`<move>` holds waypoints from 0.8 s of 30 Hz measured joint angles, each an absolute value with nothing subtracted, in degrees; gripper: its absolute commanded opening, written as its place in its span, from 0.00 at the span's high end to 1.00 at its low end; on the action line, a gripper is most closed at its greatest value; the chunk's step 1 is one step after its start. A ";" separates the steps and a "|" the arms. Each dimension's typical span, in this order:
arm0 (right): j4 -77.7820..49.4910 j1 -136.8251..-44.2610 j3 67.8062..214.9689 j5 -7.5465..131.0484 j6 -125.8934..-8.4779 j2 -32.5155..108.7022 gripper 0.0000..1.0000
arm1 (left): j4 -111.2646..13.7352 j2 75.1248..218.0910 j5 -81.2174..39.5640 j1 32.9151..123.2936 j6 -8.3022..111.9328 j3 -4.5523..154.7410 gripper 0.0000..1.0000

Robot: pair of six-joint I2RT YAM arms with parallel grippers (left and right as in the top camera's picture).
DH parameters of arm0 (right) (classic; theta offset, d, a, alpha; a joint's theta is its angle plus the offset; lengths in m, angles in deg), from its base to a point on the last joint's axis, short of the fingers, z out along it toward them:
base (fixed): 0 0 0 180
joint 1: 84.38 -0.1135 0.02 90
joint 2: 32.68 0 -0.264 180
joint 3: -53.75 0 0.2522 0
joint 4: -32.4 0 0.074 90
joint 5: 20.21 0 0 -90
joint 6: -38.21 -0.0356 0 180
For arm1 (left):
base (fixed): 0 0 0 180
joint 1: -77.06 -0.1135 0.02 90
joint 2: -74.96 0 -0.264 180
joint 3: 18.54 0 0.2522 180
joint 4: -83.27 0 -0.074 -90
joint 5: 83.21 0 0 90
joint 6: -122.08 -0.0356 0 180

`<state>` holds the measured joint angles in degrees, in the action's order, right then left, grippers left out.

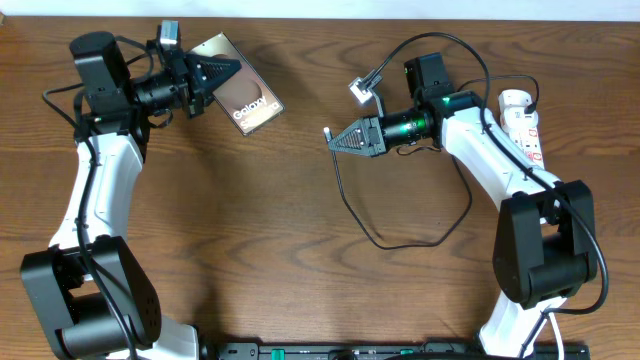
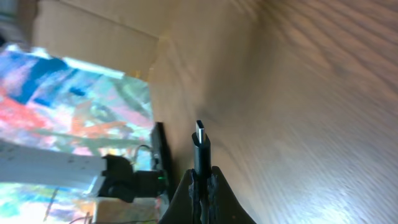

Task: Plug charger to phone and switch on socket
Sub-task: 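Lift the plug with the right gripper and carry it toward the phone's bottom port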

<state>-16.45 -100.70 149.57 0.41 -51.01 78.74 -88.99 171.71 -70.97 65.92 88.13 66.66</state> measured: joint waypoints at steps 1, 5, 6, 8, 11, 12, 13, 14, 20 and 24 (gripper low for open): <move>-15.86 -100.87 149.57 -0.75 -50.95 78.74 0.99 | -89.01 171.71 -71.27 65.92 87.43 66.66 0.93; -13.15 -101.96 149.57 -4.09 -52.04 78.74 0.99 | -89.01 171.71 -72.47 65.92 85.22 66.66 0.93; -12.45 -102.36 149.57 -4.90 -52.59 78.74 0.99 | -89.04 171.71 -72.78 65.92 84.81 66.66 0.93; -11.32 -103.17 149.57 -6.34 -53.57 78.74 0.99 | -89.04 171.71 -73.20 65.92 84.44 66.66 0.93; -10.20 -104.67 149.57 -8.07 -54.64 78.74 0.99 | -89.06 171.71 -74.31 65.92 84.11 66.66 0.93; -9.98 -105.26 149.57 -8.42 -54.97 78.74 0.99 | -89.06 171.71 -74.68 65.92 84.09 66.66 0.93; -9.57 -105.90 149.57 -8.70 -55.40 78.74 0.99 | -89.06 171.71 -75.16 65.92 84.02 66.66 0.93; -8.91 -106.60 149.57 -8.95 -55.91 78.74 0.99 | -89.04 171.71 -75.62 65.92 83.82 66.66 0.93; -2.09 -110.84 149.57 -10.17 -61.17 78.74 0.99 | -89.17 171.71 -78.90 65.92 82.21 66.66 0.93; 2.63 -112.50 149.57 -11.90 -65.07 78.74 0.99 | -89.19 171.71 -80.10 65.92 81.49 66.66 0.93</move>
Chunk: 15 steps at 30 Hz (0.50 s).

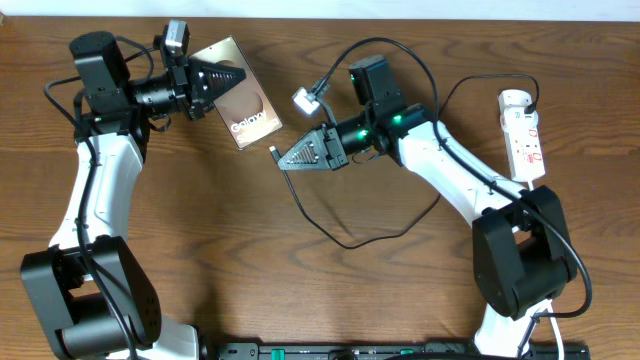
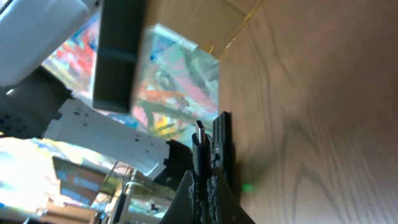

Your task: Plug charger to phone and switch on socket

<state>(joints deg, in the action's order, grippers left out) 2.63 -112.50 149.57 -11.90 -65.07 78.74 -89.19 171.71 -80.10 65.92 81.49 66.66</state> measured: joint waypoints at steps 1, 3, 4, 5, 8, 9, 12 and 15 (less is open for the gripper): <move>3.35 -112.59 149.57 -12.11 -65.85 78.74 0.99 | -89.19 171.71 -80.21 65.92 81.40 66.66 0.93; 4.73 -112.63 149.57 -12.64 -67.73 78.74 0.99 | -89.19 171.71 -80.39 65.92 81.07 66.66 0.93; 5.08 -112.63 149.57 -12.81 -68.34 78.74 0.99 | -89.19 171.71 -80.41 65.92 81.03 66.66 0.93; 5.27 -112.63 149.57 -12.90 -68.93 78.74 0.99 | -89.19 171.71 -80.41 65.92 80.87 66.66 0.93; 5.45 -112.63 149.57 -12.99 -70.40 78.74 0.99 | -89.19 171.71 -80.43 65.92 80.17 66.66 0.93; 5.47 -112.63 149.57 -12.99 -70.81 78.74 0.99 | -89.19 171.71 -80.45 65.92 79.78 66.66 0.93; 5.49 -112.63 149.57 -13.01 -71.75 78.74 0.99 | -89.19 171.71 -80.56 65.92 78.54 66.66 0.93; 5.49 -112.65 149.57 -13.01 -72.26 78.74 0.99 | -89.19 171.71 -80.56 65.92 77.46 66.66 0.93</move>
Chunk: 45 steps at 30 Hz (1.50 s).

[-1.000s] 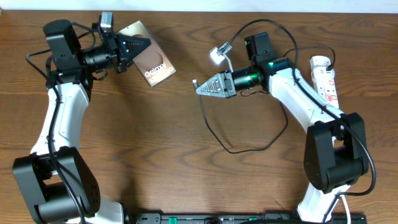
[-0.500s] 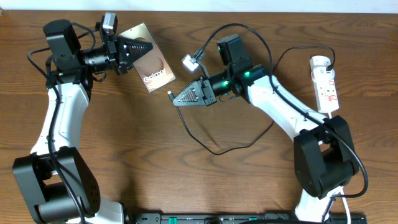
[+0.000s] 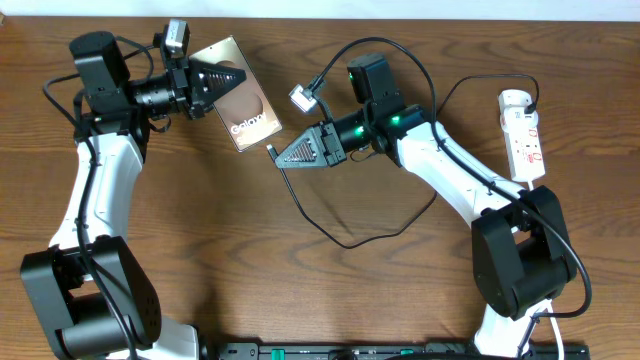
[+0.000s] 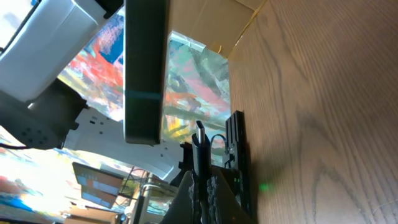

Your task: Plug charger to phone and switch on socket

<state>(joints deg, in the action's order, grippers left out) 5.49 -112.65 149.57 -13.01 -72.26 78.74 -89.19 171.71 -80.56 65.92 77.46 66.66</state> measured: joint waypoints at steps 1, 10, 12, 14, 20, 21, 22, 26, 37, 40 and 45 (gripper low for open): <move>5.51 -112.67 149.57 -13.01 -72.39 78.74 0.99 | -89.21 171.71 -80.56 65.92 77.16 66.66 0.93; 7.96 -112.91 149.57 -13.03 -72.65 78.74 0.99 | -89.19 171.71 -80.10 65.92 76.61 66.66 0.93; 8.77 -112.91 149.57 -13.05 -72.67 78.74 0.99 | -89.19 171.71 -80.08 65.92 76.59 66.66 0.93; 9.25 -112.91 149.57 -13.05 -72.69 78.74 0.99 | -89.19 171.71 -80.08 65.92 76.61 66.66 0.93; 9.47 -113.15 149.57 -13.08 -72.69 78.74 0.99 | -89.19 171.71 -80.04 65.92 76.61 66.66 0.93; 9.49 -113.24 149.57 -13.08 -72.72 78.74 0.99 | -89.19 171.71 -80.02 65.92 76.59 66.66 0.93; 9.51 -113.31 149.57 -13.10 -72.72 78.74 0.99 | -89.19 171.71 -79.93 65.92 76.59 66.66 0.93; 9.60 -113.61 149.57 -13.12 -72.72 78.74 0.99 | -89.19 171.71 -79.91 65.92 76.59 66.66 0.93; 10.15 -114.14 149.57 -13.14 -72.85 78.74 0.99 | -89.19 171.71 -79.86 65.92 76.59 66.66 0.93; 10.21 -114.14 149.57 -13.12 -72.82 78.74 0.99 | -89.19 171.71 -79.82 65.92 76.59 66.66 0.93; 10.56 -114.14 149.57 -13.10 -72.72 78.74 0.99 | -89.21 171.71 -79.69 65.90 76.59 66.66 0.93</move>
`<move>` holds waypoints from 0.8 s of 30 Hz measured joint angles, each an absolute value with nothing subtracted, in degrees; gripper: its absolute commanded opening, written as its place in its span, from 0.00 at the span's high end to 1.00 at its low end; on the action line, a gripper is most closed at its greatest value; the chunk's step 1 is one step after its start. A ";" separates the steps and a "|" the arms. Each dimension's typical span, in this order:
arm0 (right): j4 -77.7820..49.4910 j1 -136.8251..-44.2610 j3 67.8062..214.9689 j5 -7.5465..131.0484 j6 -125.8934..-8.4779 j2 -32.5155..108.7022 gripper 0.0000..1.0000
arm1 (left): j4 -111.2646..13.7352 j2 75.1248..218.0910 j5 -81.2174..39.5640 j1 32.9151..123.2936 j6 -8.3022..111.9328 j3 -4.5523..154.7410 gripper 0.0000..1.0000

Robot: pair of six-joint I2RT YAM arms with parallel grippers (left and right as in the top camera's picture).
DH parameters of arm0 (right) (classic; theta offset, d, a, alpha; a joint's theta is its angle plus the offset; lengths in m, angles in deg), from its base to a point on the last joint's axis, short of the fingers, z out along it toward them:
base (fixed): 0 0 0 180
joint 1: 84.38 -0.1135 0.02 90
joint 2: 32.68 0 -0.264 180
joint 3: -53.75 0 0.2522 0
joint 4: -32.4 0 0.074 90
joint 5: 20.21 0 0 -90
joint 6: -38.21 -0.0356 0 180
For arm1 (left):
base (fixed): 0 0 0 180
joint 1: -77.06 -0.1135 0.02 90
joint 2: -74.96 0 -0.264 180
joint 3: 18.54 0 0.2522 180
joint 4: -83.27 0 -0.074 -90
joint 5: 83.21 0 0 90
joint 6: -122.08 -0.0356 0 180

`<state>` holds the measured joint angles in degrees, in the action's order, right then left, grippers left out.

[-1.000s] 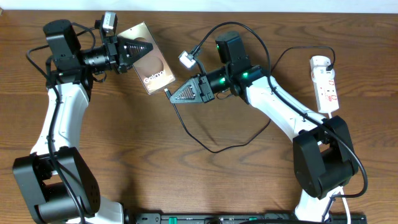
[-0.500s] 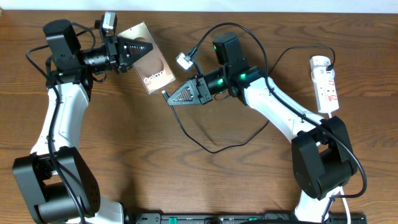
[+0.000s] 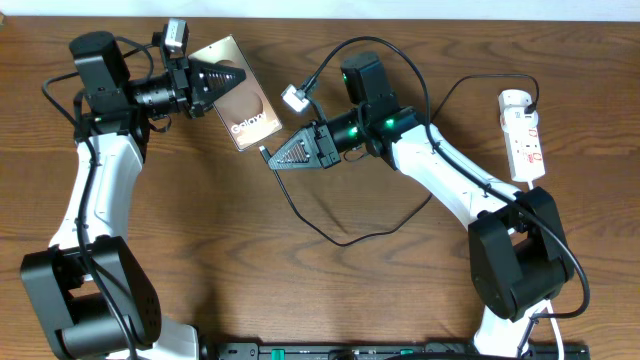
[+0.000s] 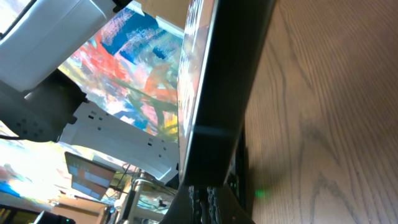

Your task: Plug charger to phone and switch on socket

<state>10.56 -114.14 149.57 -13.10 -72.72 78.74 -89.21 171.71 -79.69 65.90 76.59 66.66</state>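
A gold Galaxy phone [image 3: 245, 110] is held tilted off the table at the back left, my left gripper [image 3: 222, 77] shut on its upper end. My right gripper [image 3: 270, 157] is shut on the black charger plug [image 3: 263, 150], whose tip sits at the phone's lower end. In the right wrist view the phone's dark edge [image 4: 230, 93] fills the middle, right above my right gripper [image 4: 202, 190]; the plug tip is hidden against it. The white socket strip [image 3: 523, 130] lies at the far right, away from both grippers.
The black charger cable [image 3: 345, 242] loops over the middle of the wooden table [image 3: 200, 250] and runs back to the socket strip. A small white tag [image 3: 293, 98] hangs on a cable by the right wrist.
My right gripper has moved a little left and up with the plug. The phone's edge now covers the plug tip in the wrist view, where before a gap showed.
My right gripper first held the plug right of the table's middle while the left held the phone at the back left. Then the plug was near the phone's lower end, then closer still. Now its tip is against the phone's bottom edge.
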 measured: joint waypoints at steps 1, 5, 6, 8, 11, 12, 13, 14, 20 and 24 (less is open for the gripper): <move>10.63 -114.14 149.57 -13.10 -72.65 78.74 0.99 | -89.19 171.71 -79.69 65.88 76.59 66.66 0.93; 10.80 -114.14 149.57 -13.10 -72.61 78.74 0.99 | -89.19 171.71 -79.67 65.50 76.59 66.66 0.93; 10.80 -114.14 149.57 -13.10 -72.61 78.74 0.99 | -89.19 171.71 -79.67 65.35 76.59 66.66 0.93; 10.83 -114.14 149.57 -13.12 -72.61 78.74 0.99 | -89.19 171.71 -79.67 65.09 76.59 66.66 0.93; 10.85 -114.14 149.57 -13.10 -72.61 78.74 0.99 | -89.19 171.71 -79.67 64.98 76.59 66.66 0.93; 10.91 -114.14 149.57 -13.12 -72.61 78.74 0.99 | -89.19 171.71 -79.67 64.98 76.59 66.66 0.93; 11.13 -114.14 149.57 -13.10 -72.61 78.74 0.99 | -89.19 171.71 -79.67 64.96 76.59 66.66 0.93; 11.42 -114.14 149.57 -13.10 -72.58 78.74 0.99 | -89.19 171.71 -79.67 64.96 76.59 66.66 0.93; 12.62 -114.14 149.57 -13.10 -72.63 78.74 0.99 | -89.19 171.71 -79.67 64.94 76.59 66.66 0.93; 13.06 -114.14 149.57 -13.12 -72.63 78.74 0.99 | -89.19 171.71 -79.64 64.94 76.59 66.66 0.93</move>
